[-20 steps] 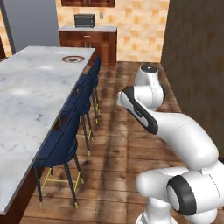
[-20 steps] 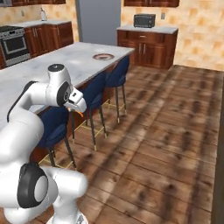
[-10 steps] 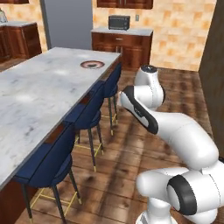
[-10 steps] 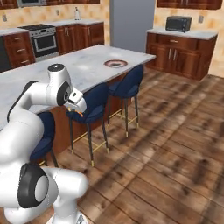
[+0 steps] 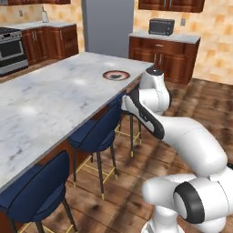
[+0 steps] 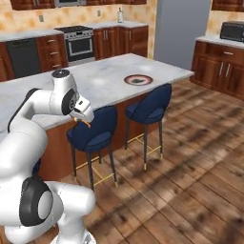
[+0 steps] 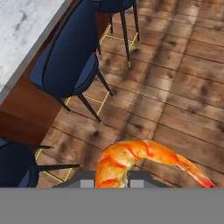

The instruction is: Take the cheese, shrimp, and corn from the fridge and place them on the plate on the dining counter to create an appetizer plate.

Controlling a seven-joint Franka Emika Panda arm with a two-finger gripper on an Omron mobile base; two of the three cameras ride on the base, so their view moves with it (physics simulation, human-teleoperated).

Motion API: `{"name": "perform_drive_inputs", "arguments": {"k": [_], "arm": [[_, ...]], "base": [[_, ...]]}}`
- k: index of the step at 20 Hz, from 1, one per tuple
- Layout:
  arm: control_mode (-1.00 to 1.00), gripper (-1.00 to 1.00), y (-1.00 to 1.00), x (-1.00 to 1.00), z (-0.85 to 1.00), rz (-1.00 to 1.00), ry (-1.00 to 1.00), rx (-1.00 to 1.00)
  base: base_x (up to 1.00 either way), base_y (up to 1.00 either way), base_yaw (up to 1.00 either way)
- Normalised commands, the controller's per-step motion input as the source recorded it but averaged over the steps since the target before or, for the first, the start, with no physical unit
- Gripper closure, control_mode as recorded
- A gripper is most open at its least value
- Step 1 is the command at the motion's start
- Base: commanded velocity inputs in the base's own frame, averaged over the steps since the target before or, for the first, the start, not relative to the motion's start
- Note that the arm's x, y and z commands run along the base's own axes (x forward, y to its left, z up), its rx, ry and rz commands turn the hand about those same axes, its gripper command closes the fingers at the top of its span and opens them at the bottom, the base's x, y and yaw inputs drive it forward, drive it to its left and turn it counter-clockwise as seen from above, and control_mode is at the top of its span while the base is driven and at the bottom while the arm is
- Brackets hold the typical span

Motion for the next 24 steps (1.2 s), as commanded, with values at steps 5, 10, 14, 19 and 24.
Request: {"name": "perform_drive_inputs", "arguments": {"k": [5, 10, 14, 19, 24], "arm": [[1.0, 1.0, 0.0, 0.0, 0.0, 0.0, 0.0, 0.0], [1.0, 1.0, 0.0, 0.0, 0.0, 0.0, 0.0, 0.0], [1.0, 1.0, 0.0, 0.0, 0.0, 0.0, 0.0, 0.0], [1.0, 1.0, 0.0, 0.0, 0.0, 0.0, 0.0, 0.0], [1.0, 1.0, 0.0, 0.0, 0.0, 0.0, 0.0, 0.0]], "base": [[0.85, -0.98, 0.38], [0.77, -1.0, 0.38], [0.7, -1.0, 0.39], [0.66, -1.0, 0.4], [0.66, -0.96, 0.44]]}}
